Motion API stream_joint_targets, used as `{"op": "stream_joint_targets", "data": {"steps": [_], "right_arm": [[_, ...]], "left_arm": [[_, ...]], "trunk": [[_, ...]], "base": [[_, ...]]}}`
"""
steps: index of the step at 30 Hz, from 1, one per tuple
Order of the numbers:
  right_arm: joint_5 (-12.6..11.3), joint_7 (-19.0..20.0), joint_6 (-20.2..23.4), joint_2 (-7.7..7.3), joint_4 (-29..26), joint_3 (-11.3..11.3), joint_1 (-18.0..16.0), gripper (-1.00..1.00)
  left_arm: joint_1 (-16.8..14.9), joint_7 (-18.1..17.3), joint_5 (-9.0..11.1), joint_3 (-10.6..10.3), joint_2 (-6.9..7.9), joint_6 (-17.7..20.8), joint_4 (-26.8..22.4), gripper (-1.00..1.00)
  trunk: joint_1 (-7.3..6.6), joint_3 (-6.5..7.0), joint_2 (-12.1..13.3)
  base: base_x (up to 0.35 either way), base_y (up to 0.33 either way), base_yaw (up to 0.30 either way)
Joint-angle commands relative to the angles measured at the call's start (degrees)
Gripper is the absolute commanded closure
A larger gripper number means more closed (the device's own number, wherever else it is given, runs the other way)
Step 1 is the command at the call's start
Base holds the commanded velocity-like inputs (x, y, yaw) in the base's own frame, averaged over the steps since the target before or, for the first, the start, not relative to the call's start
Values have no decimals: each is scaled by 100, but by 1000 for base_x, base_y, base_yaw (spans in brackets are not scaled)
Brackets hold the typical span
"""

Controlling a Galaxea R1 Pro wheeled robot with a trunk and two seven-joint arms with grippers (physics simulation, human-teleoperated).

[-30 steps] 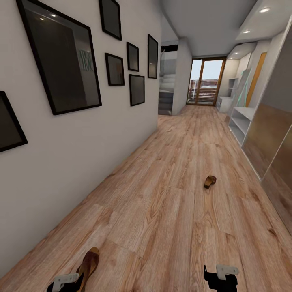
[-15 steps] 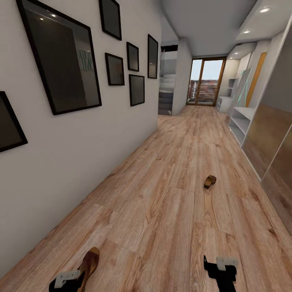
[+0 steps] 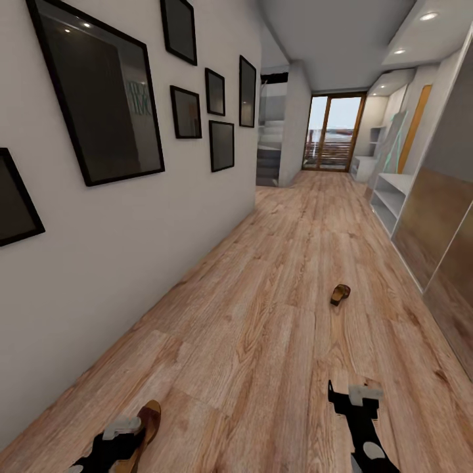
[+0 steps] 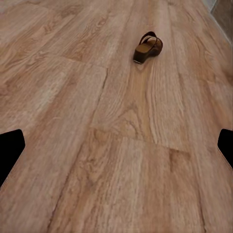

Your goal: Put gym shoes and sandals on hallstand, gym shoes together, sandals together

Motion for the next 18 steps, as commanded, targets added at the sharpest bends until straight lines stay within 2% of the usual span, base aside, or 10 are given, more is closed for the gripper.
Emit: {"op": "stream_joint_targets", "data": {"steps": [1, 8, 14, 18], "right_arm": [[60, -24, 49, 5, -68, -16, -5, -100], [59, 99, 815, 20, -646, -7, -8, -100], [59, 367, 1653, 23, -988, -10, -7, -100], [59, 481, 1945, 22, -1073, -12, -8, -100]], "left_arm": [[-68, -27, -100, 48, -1, 73, 1, -100], [-432, -26, -307, 47, -1, 388, -1, -100], [-523, -26, -349, 28, -4, 417, -1, -100], [-524, -26, -358, 22, -7, 414, -1, -100]], "trunk": [[-1, -5, -2], [-1, -5, -2], [-1, -5, -2], [-1, -5, -2]], "base": [[0, 0, 0], [0, 0, 0], [0, 0, 0], [0, 0, 0]]}}
